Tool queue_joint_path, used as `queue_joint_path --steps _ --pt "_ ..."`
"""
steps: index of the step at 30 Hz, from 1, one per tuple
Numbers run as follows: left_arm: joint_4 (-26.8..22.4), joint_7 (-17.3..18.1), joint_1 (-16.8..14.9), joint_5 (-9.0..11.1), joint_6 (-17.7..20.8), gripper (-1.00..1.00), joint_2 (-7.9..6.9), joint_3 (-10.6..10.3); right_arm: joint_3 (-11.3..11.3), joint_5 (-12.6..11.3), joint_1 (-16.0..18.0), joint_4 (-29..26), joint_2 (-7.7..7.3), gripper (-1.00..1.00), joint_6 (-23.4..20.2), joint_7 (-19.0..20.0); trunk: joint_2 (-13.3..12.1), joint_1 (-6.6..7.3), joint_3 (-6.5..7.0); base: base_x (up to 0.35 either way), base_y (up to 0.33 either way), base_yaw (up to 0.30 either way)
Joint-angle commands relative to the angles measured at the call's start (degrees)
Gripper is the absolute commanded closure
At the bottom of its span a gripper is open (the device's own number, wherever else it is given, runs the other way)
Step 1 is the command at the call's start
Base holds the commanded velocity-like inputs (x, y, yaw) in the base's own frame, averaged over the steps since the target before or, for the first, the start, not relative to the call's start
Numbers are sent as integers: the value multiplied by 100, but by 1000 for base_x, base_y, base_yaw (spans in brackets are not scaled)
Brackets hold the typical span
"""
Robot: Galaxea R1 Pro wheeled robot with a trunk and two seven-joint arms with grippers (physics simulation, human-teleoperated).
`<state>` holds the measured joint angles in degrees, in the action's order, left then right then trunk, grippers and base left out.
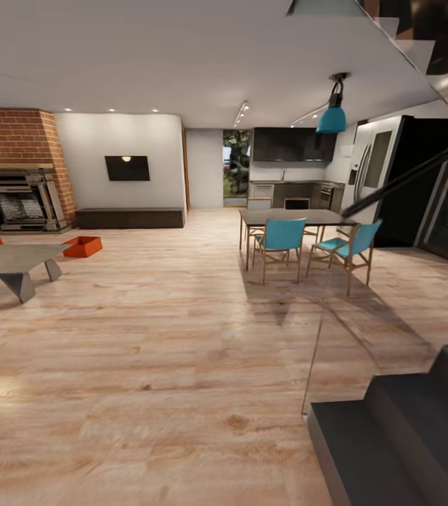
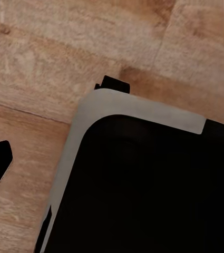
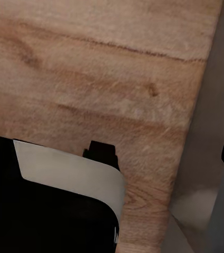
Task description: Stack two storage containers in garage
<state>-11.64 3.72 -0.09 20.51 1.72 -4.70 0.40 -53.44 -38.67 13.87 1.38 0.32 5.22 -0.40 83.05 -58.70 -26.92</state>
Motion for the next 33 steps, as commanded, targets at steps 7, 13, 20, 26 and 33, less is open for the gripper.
queue_joint_path --steps 7,13,20,26,33 --pt "-5 24 -1 41 21 -100 -22 9 -38 -22 5 11 3 -100 48 -4 2 -3 -6 321 0 179" --pt "-5 24 -2 41 21 -100 -22 9 -36 -19 2 11 3 -100 49 -4 2 -3 -6 322 0 265" --pt "-5 24 -3 41 21 -100 -22 7 -35 -24 3 11 2 -100 49 -4 2 -3 -6 322 0 270" --pt "-3 24 -1 39 21 -100 -22 5 -35 -26 2 11 3 -100 49 -4 2 -3 -6 322 0 270" --pt "1 24 -1 37 21 -100 -16 4 -35 -26 5 11 3 -100 49 -4 2 -3 -6 322 0 270"
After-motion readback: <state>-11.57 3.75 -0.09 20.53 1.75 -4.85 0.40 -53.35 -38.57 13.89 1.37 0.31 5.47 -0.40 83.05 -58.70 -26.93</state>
